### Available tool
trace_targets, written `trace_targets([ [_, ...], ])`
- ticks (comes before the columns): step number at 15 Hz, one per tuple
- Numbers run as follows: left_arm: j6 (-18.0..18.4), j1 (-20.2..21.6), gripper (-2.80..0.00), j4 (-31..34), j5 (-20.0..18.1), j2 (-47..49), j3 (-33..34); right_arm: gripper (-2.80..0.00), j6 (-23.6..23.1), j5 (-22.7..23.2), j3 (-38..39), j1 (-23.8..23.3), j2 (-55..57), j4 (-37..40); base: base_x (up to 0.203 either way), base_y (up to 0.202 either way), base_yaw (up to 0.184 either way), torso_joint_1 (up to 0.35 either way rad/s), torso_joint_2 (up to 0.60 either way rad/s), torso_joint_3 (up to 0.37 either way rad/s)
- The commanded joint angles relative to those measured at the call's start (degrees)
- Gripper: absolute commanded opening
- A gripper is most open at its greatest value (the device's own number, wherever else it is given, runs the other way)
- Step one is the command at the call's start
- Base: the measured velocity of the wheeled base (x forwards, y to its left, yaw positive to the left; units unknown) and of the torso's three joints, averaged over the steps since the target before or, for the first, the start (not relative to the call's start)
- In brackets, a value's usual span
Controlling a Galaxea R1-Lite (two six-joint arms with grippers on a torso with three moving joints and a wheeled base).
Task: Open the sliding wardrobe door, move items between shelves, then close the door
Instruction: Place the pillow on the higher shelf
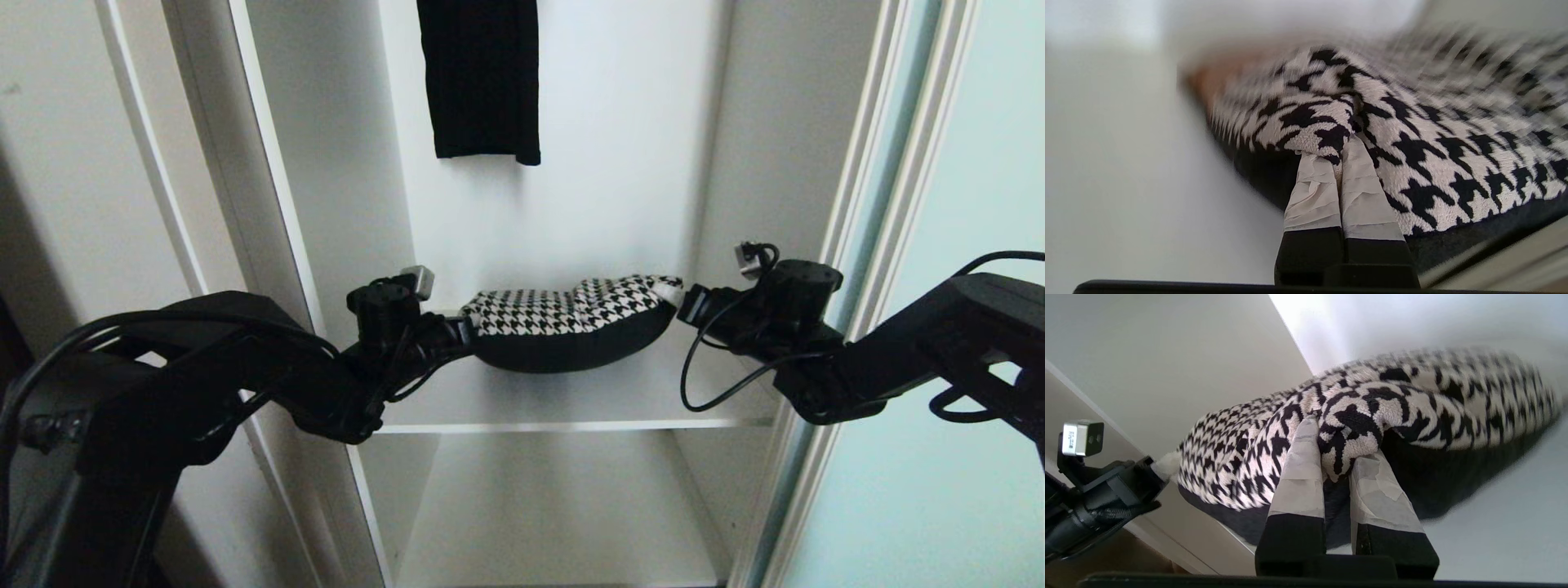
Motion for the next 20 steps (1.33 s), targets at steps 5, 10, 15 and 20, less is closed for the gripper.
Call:
trace_targets([
  [5,1.04,0.25,-2.80,15.76,1.95,1.24,-2.63,-2.80,-0.03,-0.01,-5.28,-1.65,10.26,1.63,0.000,0.000,0.000,0.000,0.00,0.000],
  [10,1.21,1.95,-2.80,22.66,12.49,5.50,-11.40,-2.80,-0.47,-0.33,-9.37,-2.25,15.49,4.50,0.000,0.000,0.000,0.000,0.00,0.000],
  [15,1.04,3.60,-2.80,24.33,13.39,10.30,-16.69,-2.80,-0.56,-0.51,-10.69,-2.16,17.21,4.50,0.000,0.000,0.000,0.000,0.00,0.000],
  [20,1.05,3.74,0.00,26.04,14.80,10.29,-17.42,-2.80,-0.56,-0.51,-9.72,-2.08,16.05,4.64,0.000,0.000,0.000,0.000,0.00,0.000],
])
